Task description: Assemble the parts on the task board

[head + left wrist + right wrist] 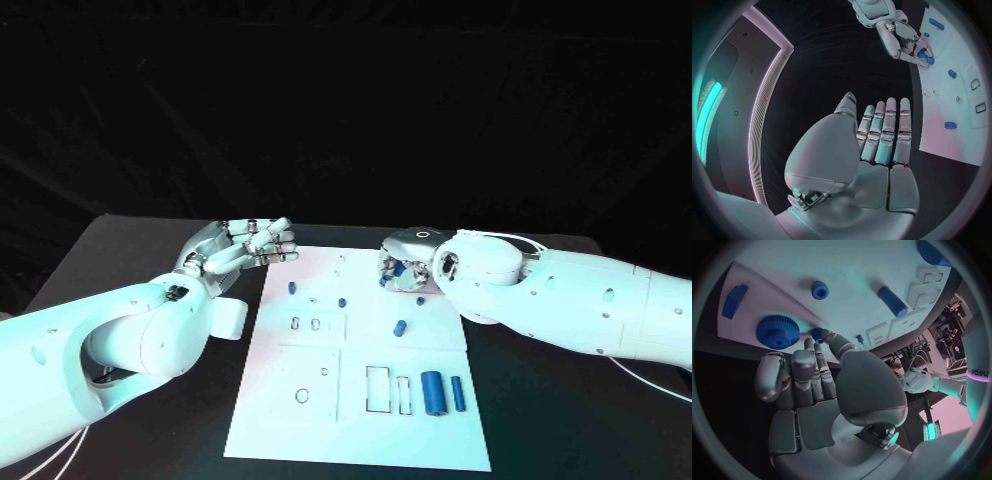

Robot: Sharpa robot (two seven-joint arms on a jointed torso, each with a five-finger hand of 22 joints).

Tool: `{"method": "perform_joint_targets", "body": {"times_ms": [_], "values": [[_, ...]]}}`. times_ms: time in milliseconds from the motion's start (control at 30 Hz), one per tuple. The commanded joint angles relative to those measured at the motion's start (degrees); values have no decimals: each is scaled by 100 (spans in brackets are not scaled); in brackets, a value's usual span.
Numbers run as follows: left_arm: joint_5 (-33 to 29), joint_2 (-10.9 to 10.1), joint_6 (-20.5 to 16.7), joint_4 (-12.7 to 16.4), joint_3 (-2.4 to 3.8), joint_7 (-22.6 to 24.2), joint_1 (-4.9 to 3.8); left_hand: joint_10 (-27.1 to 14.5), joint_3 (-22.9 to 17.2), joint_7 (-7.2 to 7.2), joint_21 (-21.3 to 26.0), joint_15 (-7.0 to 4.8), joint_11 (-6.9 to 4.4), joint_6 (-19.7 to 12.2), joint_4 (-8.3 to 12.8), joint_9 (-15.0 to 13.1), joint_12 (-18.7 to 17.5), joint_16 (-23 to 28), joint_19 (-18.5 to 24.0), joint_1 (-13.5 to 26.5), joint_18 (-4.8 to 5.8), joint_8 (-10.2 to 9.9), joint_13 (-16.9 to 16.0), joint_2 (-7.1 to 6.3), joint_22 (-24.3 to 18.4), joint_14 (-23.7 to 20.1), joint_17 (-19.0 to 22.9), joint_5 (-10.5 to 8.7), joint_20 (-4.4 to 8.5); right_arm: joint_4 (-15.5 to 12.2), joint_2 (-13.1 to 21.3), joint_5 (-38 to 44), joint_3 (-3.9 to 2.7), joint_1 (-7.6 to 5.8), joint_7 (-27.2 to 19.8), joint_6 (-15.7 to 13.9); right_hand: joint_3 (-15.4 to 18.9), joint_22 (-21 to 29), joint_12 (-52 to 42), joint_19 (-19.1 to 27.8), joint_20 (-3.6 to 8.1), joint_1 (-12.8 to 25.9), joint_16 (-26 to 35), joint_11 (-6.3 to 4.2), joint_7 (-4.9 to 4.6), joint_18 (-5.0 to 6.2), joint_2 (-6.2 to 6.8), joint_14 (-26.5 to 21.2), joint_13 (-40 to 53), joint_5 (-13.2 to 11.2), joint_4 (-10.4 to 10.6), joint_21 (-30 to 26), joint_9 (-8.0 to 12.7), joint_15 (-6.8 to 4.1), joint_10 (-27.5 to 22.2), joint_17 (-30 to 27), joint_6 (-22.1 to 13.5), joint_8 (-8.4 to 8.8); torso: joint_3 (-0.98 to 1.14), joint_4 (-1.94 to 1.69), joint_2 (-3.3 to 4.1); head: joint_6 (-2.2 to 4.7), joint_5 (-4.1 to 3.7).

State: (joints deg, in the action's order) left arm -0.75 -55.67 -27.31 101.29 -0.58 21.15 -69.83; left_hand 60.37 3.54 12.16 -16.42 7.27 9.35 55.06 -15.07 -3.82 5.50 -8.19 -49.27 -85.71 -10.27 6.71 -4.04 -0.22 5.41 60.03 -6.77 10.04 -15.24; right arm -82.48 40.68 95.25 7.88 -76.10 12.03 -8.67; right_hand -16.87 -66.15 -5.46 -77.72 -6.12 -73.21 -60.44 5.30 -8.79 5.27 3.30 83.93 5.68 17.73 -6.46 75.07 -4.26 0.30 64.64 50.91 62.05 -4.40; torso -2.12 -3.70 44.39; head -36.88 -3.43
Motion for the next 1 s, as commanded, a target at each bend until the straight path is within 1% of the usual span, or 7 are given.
{"method": "perform_joint_targets", "body": {"times_ms": [33,267,533,667,733,833,1000], "values": [[11,0,142,21,4,-26,-13,27,-22,32,-6,36,32,19,6,1,-39,40,-49,-46,-35,-36,7,6,-6,20,-10,-17,-9,29,-22,87,0,4,50,106,-59,-103,13,-69,-1,33,-119,-13,-4,-77,68,113,-9,-41,30,75,-2,-20,58,112,48,22,-6,-10,10,-1,-17],[12,-6,152,31,4,-45,-18,27,-22,32,-6,36,32,19,6,1,-39,40,-49,-46,-35,-36,7,6,-6,20,-10,-17,-9,78,-54,86,0,8,46,109,-112,-155,18,-66,-2,53,-199,-18,0,-81,115,98,-19,-148,94,111,-3,-18,87,154,60,25,-11,-17,20,-7,-11],[12,-13,149,33,4,-71,-27,26,-38,38,-7,38,36,17,16,3,-57,54,-55,-77,-33,-50,8,30,-10,18,-15,-16,-7,110,-78,79,0,14,43,126,-191,-309,-12,-124,3,38,-355,-35,6,-105,98,111,-14,-178,157,209,-12,-28,182,304,106,10,-11,-18,28,-16,-29],[12,-13,152,32,4,-94,-32,11,-44,63,-4,46,51,-2,21,6,-81,70,-56,-96,-32,-74,11,39,-15,13,-20,-18,-6,136,-79,63,0,15,45,146,-239,-405,-18,-162,5,30,-451,-39,7,-121,96,120,-15,-184,195,270,-18,-32,225,398,146,-2,-16,-21,30,-16,-29],[12,-13,154,32,4,-101,-33,6,-46,70,-3,49,56,-8,22,7,-89,77,-56,-102,-31,-82,12,44,-17,11,-21,-18,-6,141,-79,59,1,15,48,146,-266,-438,-23,-173,8,19,-492,-47,14,-126,96,123,-15,-185,212,292,-21,-36,252,433,164,-7,-16,-24,34,-15,-28],[12,-13,156,30,4,-110,-36,6,-46,70,-3,49,56,-8,22,7,-90,77,-55,-102,-31,-82,12,44,-17,11,-21,-18,-6,142,-77,56,1,16,38,71,-324,-470,-34,-179,16,-16,-535,-68,40,-128,82,121,-14,-161,230,312,-34,-49,302,464,224,-31,-15,-25,34,-15,-24],[12,-16,160,24,4,-123,-39,-1,-51,76,-1,54,62,-14,22,8,-100,86,-53,-109,-30,-91,12,53,-20,6,-23,-18,-7,99,-52,-26,1,17,-45,-201,-428,-624,-66,-244,40,-76,-669,-109,78,-154,94,133,-3,-6,246,410,-58,-79,420,598,312,-63,-15,-30,31,-9,-12]]}}
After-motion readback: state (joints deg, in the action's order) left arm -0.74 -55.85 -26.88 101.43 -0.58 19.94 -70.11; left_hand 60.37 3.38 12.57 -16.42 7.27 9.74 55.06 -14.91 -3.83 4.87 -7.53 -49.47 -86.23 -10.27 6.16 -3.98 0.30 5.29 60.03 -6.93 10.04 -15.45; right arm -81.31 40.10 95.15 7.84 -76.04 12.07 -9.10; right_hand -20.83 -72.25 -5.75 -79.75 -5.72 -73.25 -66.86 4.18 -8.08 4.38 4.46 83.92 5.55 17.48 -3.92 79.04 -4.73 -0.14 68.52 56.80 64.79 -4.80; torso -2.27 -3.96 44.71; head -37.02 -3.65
